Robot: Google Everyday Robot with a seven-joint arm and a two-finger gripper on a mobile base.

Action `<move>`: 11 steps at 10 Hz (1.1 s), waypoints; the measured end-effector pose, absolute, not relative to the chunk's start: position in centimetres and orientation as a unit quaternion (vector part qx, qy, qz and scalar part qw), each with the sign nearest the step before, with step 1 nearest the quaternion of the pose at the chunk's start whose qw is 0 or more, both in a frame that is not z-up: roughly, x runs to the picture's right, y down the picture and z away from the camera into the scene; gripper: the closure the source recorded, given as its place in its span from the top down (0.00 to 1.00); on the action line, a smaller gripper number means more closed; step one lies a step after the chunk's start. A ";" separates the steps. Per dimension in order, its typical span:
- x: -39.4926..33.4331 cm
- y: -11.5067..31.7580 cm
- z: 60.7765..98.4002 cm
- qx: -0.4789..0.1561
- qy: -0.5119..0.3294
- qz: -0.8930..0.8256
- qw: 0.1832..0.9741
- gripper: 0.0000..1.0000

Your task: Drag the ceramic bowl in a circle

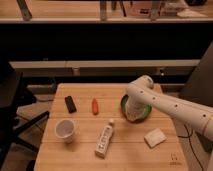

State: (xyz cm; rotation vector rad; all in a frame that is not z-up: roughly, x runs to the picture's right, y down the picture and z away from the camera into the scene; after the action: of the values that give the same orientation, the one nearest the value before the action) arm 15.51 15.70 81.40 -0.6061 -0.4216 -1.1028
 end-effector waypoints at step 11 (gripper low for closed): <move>22.9 13.2 79.9 -0.277 -0.210 -0.400 0.848 0.80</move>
State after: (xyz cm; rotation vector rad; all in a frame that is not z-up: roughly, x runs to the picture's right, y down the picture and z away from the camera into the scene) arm 22.86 13.22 79.92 -0.5844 -0.4423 -0.8424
